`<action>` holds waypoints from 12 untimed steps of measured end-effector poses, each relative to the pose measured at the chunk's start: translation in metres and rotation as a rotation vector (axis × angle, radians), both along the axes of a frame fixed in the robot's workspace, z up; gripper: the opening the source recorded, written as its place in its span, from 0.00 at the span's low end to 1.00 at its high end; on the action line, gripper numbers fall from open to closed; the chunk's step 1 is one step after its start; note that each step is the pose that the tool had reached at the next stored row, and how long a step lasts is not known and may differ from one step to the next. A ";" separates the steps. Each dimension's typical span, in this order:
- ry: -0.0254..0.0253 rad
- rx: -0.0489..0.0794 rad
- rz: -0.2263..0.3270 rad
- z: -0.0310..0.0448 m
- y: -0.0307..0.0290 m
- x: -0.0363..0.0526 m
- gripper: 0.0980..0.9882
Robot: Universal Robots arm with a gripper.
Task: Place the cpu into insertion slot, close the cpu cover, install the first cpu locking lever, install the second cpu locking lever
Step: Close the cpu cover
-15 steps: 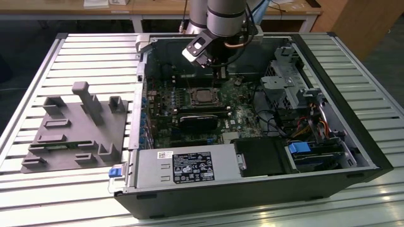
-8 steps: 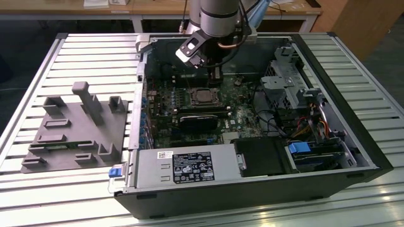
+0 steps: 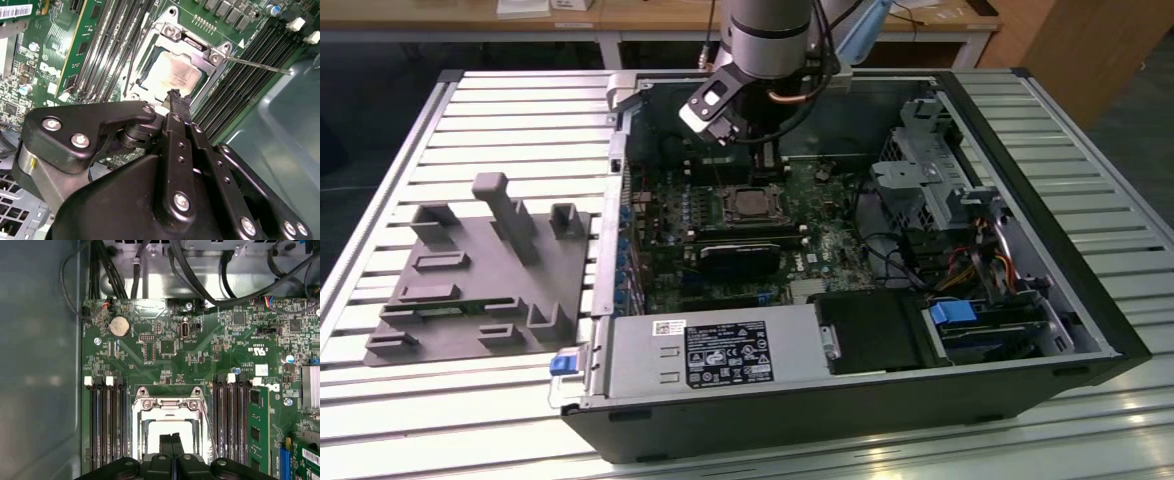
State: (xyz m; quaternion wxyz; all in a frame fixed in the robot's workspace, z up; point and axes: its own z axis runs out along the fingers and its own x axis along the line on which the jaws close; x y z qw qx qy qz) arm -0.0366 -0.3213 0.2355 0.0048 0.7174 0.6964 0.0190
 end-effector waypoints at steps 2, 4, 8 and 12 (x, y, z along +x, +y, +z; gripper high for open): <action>0.0000 0.000 0.001 0.0000 0.0000 -0.0002 0.01; 0.0000 -0.001 0.011 0.0000 -0.0001 -0.0002 0.01; -0.0001 -0.006 0.061 -0.0001 0.0000 -0.0002 0.01; 0.0000 -0.012 0.126 -0.0001 -0.0001 -0.0002 0.01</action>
